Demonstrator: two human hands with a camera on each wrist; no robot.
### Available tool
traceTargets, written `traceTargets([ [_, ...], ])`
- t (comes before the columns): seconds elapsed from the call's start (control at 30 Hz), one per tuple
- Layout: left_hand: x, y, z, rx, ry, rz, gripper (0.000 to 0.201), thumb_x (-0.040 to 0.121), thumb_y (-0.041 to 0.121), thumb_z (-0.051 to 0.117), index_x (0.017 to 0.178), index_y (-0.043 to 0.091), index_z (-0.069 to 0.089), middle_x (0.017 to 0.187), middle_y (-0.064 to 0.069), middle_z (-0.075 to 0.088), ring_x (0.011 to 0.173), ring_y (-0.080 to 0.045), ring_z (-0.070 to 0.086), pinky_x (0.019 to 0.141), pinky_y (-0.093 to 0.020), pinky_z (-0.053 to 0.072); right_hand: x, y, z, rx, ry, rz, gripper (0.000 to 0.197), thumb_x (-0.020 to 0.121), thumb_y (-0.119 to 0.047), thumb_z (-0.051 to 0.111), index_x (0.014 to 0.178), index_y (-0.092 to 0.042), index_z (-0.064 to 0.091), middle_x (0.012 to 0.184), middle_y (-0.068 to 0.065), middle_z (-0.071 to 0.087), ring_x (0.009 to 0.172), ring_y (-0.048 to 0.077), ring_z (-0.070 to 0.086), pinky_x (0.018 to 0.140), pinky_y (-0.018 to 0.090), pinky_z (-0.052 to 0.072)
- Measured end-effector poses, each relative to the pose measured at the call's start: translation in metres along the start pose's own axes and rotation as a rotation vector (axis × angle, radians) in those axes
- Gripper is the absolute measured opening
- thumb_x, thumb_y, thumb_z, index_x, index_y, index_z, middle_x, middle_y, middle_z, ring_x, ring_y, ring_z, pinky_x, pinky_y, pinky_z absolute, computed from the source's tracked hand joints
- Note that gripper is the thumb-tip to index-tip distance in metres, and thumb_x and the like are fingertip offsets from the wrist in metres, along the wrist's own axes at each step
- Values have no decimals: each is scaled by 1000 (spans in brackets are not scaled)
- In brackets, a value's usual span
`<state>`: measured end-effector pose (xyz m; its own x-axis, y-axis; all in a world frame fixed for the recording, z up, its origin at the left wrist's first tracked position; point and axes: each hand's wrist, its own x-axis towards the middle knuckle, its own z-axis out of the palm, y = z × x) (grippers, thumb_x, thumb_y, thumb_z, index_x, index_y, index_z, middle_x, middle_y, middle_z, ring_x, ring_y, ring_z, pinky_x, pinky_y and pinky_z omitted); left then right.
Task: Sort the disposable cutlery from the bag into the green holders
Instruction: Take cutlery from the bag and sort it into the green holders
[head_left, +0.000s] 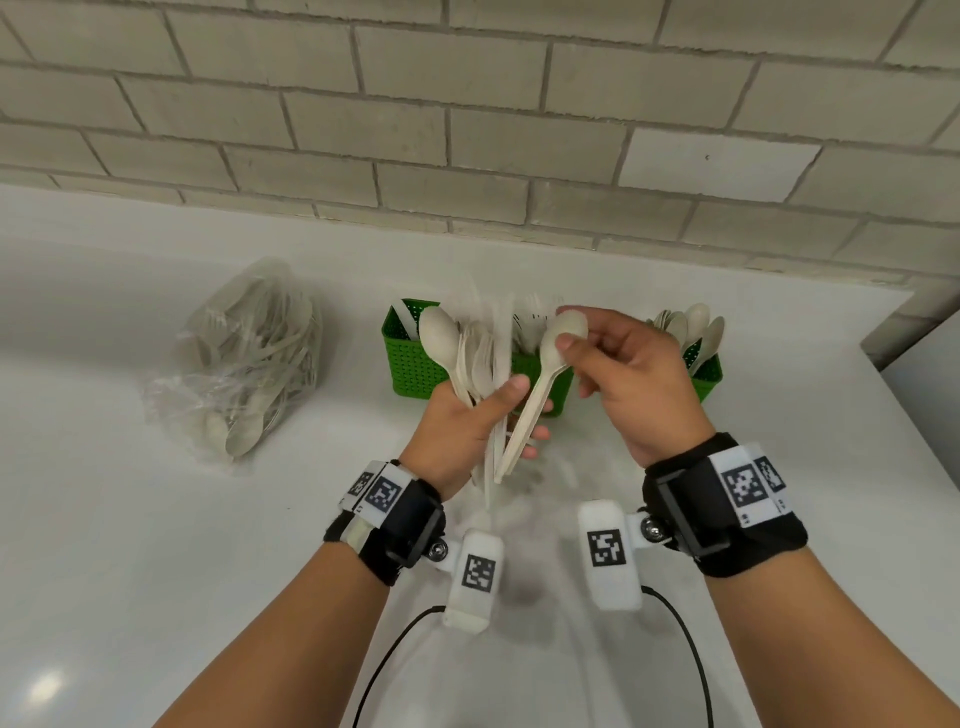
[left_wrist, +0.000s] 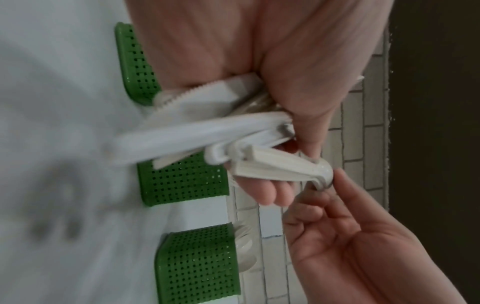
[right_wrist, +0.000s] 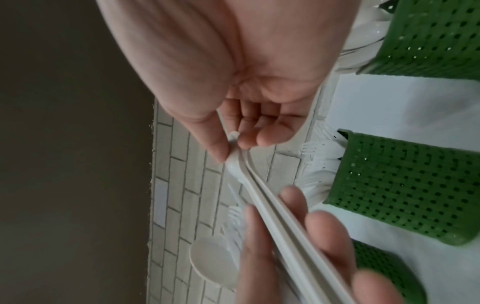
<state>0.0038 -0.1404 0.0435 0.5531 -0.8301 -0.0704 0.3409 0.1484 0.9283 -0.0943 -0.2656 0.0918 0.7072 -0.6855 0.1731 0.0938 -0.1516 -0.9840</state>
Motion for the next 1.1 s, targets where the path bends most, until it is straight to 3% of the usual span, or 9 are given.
traceTargets([
  [0.17,8,-10,-11,108,174,48,8,96,14,59,99,8,63,94,-15,75,84,-30,73,71,-41,61,2,13,-16,-201,104,-73,15,88,-5,66,96,-18,67,78,-4,64,64,7,56,62,17,46],
  [0.23,10,-15,-14,135,228,57,9,96,15,60,98,7,64,88,-14,75,76,-28,73,74,-42,60,-5,31,-18,-484,25,-92,14,87,-9,67,99,-15,65,80,-8,62,69,3,57,64,14,44],
  [0.33,9,-17,-14,160,211,50,10,95,16,61,95,6,63,73,-10,71,56,-22,64,61,-35,58,-14,51,-26,-663,-34,-37,16,86,-12,68,101,-12,62,76,-9,59,66,0,54,60,21,39],
  [0.5,9,-19,-10,224,132,58,11,95,14,62,94,3,64,69,-9,67,49,-22,55,52,-31,52,5,17,-73,-562,264,-111,35,84,-10,70,116,-19,61,88,8,66,77,21,64,74,34,55],
  [0.63,9,-20,-5,206,114,52,11,94,14,62,93,3,64,69,-10,66,49,-23,54,53,-32,51,19,-7,-109,-525,449,-213,21,84,-19,65,100,-31,60,79,-9,60,75,21,63,75,50,56],
  [0.83,8,-13,2,158,81,64,8,94,13,62,90,6,63,67,-9,66,48,-21,54,51,-31,51,23,0,-103,-519,477,-266,9,89,-20,63,97,-22,60,86,6,67,76,23,65,73,33,56],
  [0.97,6,-6,1,135,66,67,7,94,12,62,90,7,63,68,-10,66,47,-19,56,51,-30,51,26,-6,-98,-431,555,-348,11,90,-19,63,92,-28,57,84,2,64,74,18,65,69,26,53],
  [1.03,5,-5,1,113,51,59,6,94,12,61,89,8,63,68,-9,66,47,-19,57,51,-29,51,32,2,-96,-579,494,-275,7,92,-16,60,96,-21,58,88,4,64,70,6,60,67,15,48],
  [1.1,4,-4,3,84,24,31,7,94,13,61,92,7,63,70,-9,67,48,-18,59,51,-30,51,36,16,-95,-866,309,-32,14,95,-14,53,105,-15,64,102,10,66,79,15,59,75,22,46],
])
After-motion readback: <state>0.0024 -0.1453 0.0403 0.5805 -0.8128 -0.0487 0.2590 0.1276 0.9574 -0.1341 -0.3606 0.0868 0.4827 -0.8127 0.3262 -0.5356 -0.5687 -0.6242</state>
